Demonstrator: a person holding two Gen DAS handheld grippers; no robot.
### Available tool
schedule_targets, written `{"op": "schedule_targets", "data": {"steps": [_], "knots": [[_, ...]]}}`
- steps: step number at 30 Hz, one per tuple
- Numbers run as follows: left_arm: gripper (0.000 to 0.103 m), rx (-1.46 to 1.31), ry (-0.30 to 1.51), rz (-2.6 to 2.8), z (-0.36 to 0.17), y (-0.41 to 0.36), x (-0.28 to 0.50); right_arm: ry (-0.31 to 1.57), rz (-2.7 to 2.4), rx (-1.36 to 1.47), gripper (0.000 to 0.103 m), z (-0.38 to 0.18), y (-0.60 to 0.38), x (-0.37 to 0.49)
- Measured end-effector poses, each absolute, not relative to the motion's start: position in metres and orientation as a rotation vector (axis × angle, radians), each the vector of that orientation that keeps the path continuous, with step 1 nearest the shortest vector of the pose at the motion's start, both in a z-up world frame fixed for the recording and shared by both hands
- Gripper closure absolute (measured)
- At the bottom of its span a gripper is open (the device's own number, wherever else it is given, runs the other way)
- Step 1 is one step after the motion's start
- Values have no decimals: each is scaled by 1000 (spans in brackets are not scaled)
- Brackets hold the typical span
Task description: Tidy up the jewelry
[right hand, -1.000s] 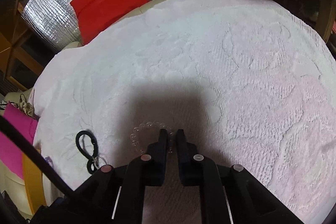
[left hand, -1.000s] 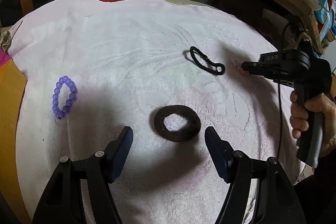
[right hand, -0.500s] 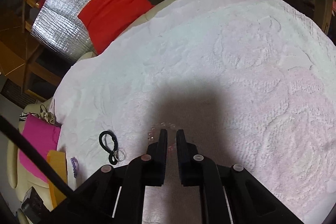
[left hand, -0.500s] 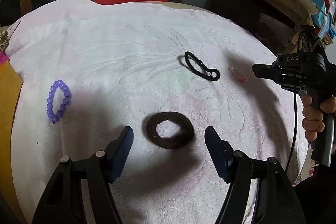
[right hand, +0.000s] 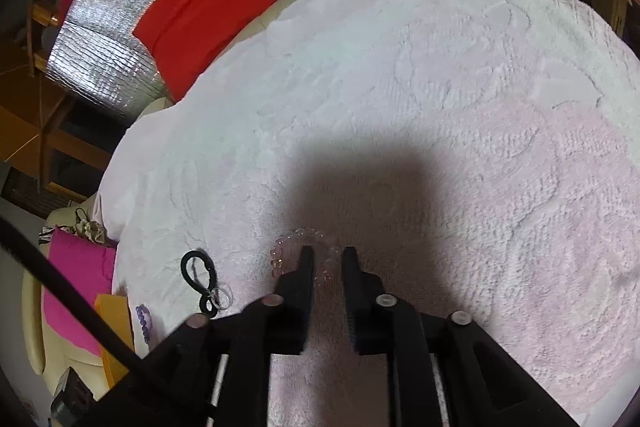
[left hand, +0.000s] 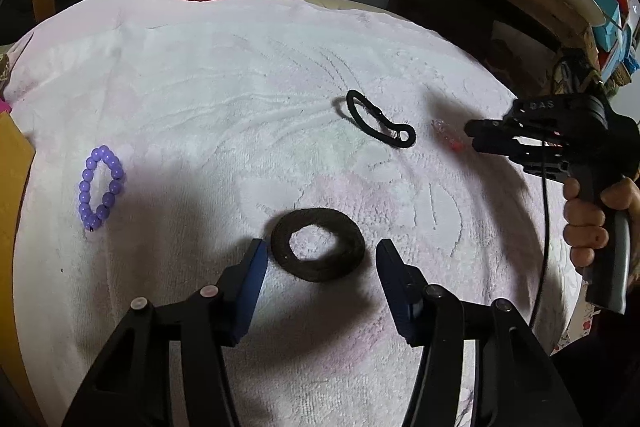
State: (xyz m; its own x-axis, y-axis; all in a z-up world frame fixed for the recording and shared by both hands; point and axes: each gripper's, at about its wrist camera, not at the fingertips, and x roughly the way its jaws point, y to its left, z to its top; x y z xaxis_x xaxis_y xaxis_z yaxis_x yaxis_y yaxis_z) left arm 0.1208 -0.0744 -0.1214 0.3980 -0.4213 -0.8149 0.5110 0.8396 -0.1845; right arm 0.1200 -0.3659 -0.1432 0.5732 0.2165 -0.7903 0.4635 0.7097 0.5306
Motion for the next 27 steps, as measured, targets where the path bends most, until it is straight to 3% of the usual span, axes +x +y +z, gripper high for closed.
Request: {"op": "schedule_targets", "data": {"steps": [5, 10, 12, 14, 24, 25, 27], "knots": [[48, 108, 981, -617, -118, -70, 115, 970, -194, 771, 76, -148, -360, 125], [71, 112, 985, -642, -119, -72, 115, 956, -216, 661, 78, -147, -350, 132], [72, 118, 982, -648, -119, -74, 114, 953, -236, 600, 88, -145, -346, 133], [72, 117, 983, -650, -119, -75, 114, 952, -242, 577, 92, -145, -342, 133], [69, 107, 980, -620, -124, -79, 121, 903, -157, 674, 93, -129, -351, 115], [71, 106, 974, -621, -123, -79, 121, 898, -152, 686, 93, -128, -353, 112], [84, 108, 965, -626, -121, -80, 121, 889, -147, 694, 93, -126, -355, 109]]}}
